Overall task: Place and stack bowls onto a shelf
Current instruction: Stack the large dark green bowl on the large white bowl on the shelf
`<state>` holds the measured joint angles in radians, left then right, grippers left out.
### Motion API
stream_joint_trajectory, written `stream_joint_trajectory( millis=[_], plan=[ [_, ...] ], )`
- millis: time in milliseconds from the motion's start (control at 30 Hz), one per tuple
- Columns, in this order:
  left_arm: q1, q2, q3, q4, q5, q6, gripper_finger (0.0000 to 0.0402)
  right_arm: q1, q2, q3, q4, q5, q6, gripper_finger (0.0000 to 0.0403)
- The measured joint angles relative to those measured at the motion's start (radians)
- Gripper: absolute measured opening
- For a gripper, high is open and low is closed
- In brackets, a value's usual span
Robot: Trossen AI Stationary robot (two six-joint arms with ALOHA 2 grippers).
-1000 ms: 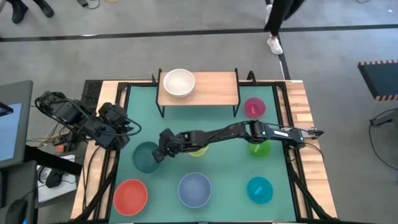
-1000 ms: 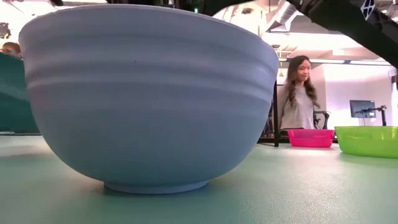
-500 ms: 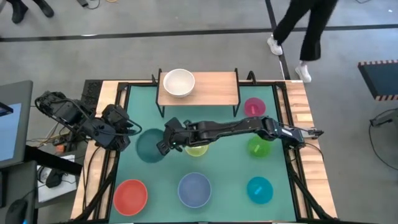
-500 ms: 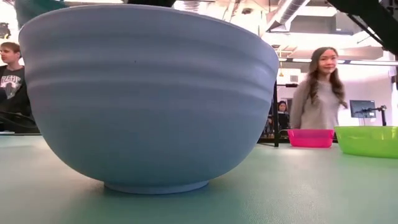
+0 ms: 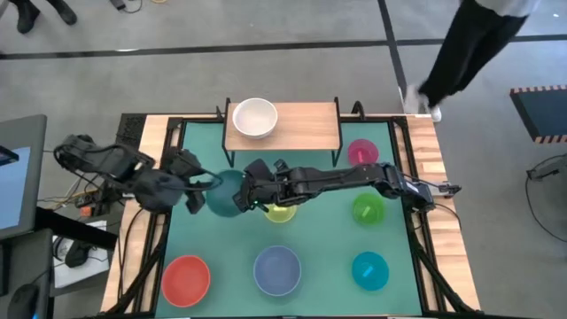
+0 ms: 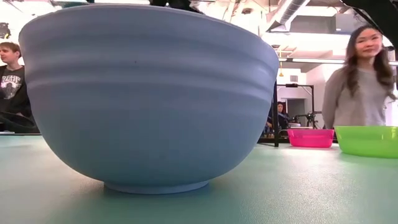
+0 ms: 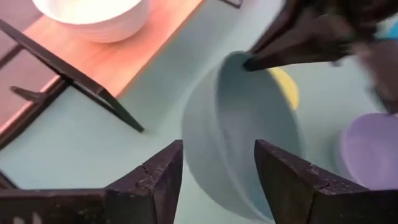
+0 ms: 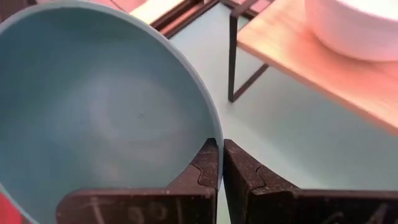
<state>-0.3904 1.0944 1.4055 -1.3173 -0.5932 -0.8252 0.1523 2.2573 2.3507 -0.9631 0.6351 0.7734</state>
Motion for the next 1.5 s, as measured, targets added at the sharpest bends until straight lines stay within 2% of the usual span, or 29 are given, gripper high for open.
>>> stream_joint_trajectory(
  millis=[200, 400, 500, 667, 733, 867, 1100, 1267, 1367, 1500],
  plan=[
    [0.053, 0.061, 0.0, 0.001, -0.007, 0.022, 0.0173, 0.025, -0.025, 0.001, -0.041, 0.05, -0.011, 0.0029],
    [0.079, 0.108, 0.0, 0.002, -0.005, 0.072, 0.0144, 0.038, -0.024, 0.001, -0.055, 0.051, -0.014, 0.0029],
    [0.09, 0.121, 0.0, 0.002, -0.001, 0.088, 0.0114, 0.047, -0.024, 0.004, -0.058, 0.051, -0.015, 0.0029],
    [0.11, 0.131, 0.0, 0.006, 0.0, 0.114, 0.0029, 0.048, -0.036, 0.003, -0.073, 0.049, -0.019, 0.0029],
    [0.119, 0.13, 0.0, 0.012, -0.003, 0.122, 0.0011, 0.049, -0.04, 0.004, -0.072, 0.049, -0.02, 0.0029],
    [0.14, 0.13, -0.001, 0.017, 0.007, 0.133, 0.0004, 0.048, -0.052, 0.003, -0.071, 0.039, -0.057, 0.0047],
    [0.166, 0.13, -0.001, 0.03, 0.006, 0.126, 0.0, 0.05, -0.108, 0.003, -0.093, 0.03, -0.127, 0.013],
    [0.197, 0.105, -0.001, 0.047, -0.007, 0.105, 0.0, 0.054, -0.215, 0.004, -0.162, 0.043, -0.18, 0.0176],
    [0.208, 0.091, -0.001, 0.105, -0.023, 0.09, 0.0, 0.06, -0.268, -0.005, -0.224, 0.046, -0.203, 0.0189],
    [0.211, 0.079, 0.0, 0.194, -0.066, 0.081, 0.0, 0.075, -0.358, -0.086, -0.274, 0.046, -0.223, 0.0191]
  ],
)
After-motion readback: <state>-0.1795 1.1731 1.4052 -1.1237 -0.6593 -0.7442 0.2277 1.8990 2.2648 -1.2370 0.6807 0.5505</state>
